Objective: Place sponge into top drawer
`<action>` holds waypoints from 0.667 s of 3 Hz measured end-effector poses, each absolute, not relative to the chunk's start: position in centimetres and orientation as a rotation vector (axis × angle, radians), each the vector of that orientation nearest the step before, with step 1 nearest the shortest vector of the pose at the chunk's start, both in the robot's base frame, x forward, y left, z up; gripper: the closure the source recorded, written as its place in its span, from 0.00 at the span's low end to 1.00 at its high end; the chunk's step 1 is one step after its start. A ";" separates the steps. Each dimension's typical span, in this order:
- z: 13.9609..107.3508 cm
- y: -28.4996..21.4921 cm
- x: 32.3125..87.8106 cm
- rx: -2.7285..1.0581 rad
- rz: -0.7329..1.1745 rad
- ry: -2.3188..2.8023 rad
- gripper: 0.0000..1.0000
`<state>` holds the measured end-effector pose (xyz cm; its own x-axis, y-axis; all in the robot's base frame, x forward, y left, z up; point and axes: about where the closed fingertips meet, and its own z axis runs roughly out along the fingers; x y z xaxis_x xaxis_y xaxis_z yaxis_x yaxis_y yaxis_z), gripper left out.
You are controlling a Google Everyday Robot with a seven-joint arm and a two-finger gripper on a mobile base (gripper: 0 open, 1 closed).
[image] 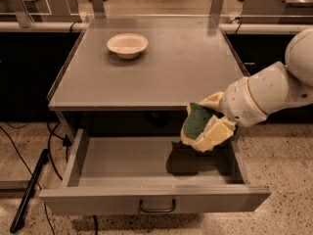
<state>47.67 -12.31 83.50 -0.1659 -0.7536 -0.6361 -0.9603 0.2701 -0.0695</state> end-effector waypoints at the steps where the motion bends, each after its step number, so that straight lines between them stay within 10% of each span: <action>1: 80.9 -11.9 47.2 -1.557 0.494 1.978 1.00; 2: 77.6 -10.6 47.2 -1.587 0.513 1.966 1.00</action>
Offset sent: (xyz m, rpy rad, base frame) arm -0.0059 0.0202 -0.0824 0.0037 0.0337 0.0538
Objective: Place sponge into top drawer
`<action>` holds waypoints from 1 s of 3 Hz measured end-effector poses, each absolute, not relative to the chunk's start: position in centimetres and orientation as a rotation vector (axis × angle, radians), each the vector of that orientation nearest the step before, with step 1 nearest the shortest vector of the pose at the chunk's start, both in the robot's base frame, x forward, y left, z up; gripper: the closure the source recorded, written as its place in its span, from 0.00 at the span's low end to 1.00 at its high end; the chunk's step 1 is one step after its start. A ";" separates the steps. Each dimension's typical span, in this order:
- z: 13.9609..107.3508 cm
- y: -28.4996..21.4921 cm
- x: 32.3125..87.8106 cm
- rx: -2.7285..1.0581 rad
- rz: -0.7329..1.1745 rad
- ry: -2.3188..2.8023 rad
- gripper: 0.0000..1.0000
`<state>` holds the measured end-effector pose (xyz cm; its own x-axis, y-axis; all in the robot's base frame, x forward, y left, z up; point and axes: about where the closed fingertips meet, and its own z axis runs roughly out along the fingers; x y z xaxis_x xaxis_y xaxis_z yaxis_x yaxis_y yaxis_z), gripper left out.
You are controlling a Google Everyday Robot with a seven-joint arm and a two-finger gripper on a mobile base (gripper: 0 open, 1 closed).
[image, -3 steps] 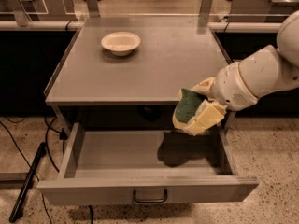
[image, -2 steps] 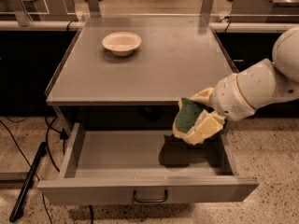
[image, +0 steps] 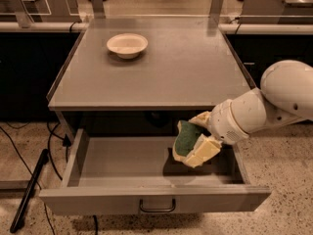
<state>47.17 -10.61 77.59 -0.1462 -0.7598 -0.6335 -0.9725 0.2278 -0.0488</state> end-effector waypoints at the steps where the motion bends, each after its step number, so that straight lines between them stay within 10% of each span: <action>1: 73.0 -8.6 47.7 -1.625 0.504 1.938 1.00; 3: 71.8 -8.9 48.0 -1.627 0.479 1.931 1.00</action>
Offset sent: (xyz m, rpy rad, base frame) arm 0.0087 0.0300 -0.0753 -0.0222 -0.0263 0.0513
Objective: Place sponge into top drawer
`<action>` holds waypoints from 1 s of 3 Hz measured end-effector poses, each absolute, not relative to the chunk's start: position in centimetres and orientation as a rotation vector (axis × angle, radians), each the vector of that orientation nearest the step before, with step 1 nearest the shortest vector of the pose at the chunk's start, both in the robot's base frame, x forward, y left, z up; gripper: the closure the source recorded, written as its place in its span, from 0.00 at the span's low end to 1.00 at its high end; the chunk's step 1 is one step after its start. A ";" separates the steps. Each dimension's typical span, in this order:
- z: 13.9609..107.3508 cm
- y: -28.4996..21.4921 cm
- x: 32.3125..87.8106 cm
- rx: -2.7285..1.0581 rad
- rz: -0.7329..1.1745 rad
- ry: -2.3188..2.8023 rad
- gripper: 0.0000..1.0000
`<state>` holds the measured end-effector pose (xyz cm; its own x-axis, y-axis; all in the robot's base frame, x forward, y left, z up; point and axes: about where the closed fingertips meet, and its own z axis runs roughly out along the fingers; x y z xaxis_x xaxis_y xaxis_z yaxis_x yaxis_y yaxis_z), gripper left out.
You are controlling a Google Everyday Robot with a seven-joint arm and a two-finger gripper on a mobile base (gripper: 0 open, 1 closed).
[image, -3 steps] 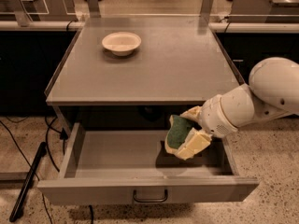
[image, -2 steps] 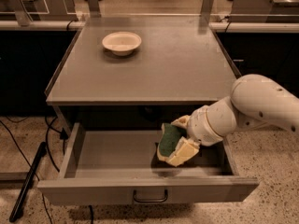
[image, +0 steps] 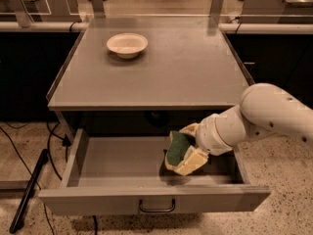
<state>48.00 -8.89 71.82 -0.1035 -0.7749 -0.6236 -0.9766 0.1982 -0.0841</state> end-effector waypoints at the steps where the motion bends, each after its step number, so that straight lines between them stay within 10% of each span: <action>1: 70.1 -9.3 48.9 -1.631 0.433 1.904 1.00; 3: 66.8 -8.3 51.1 -1.666 0.392 1.852 1.00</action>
Offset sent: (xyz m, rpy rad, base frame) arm 0.0317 -0.0037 -0.0490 -0.0257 -0.1225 0.0124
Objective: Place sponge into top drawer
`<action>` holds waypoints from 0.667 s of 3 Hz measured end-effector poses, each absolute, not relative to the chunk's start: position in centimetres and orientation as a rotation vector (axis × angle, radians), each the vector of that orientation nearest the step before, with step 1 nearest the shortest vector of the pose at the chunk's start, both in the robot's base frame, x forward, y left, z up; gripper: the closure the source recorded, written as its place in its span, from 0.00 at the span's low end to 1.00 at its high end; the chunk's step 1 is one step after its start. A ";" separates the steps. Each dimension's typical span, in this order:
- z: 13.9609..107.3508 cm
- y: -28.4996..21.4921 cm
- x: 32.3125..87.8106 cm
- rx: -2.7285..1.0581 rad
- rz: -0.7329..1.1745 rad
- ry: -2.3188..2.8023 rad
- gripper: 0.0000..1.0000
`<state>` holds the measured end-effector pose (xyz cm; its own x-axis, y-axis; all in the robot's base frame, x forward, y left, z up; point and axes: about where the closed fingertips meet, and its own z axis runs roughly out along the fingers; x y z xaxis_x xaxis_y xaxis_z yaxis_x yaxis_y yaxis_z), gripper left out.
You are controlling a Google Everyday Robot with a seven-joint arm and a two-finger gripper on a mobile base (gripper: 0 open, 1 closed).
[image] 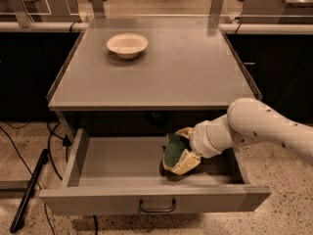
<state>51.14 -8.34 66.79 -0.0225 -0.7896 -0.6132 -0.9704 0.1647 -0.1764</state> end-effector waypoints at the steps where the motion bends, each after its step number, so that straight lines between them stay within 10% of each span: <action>1: 64.3 -7.0 51.7 -1.696 0.439 1.852 1.00; 2: 60.7 -5.6 51.7 -1.717 0.523 1.850 1.00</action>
Offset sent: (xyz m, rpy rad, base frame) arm 0.0091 0.0280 -0.0573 0.0195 0.0883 0.0610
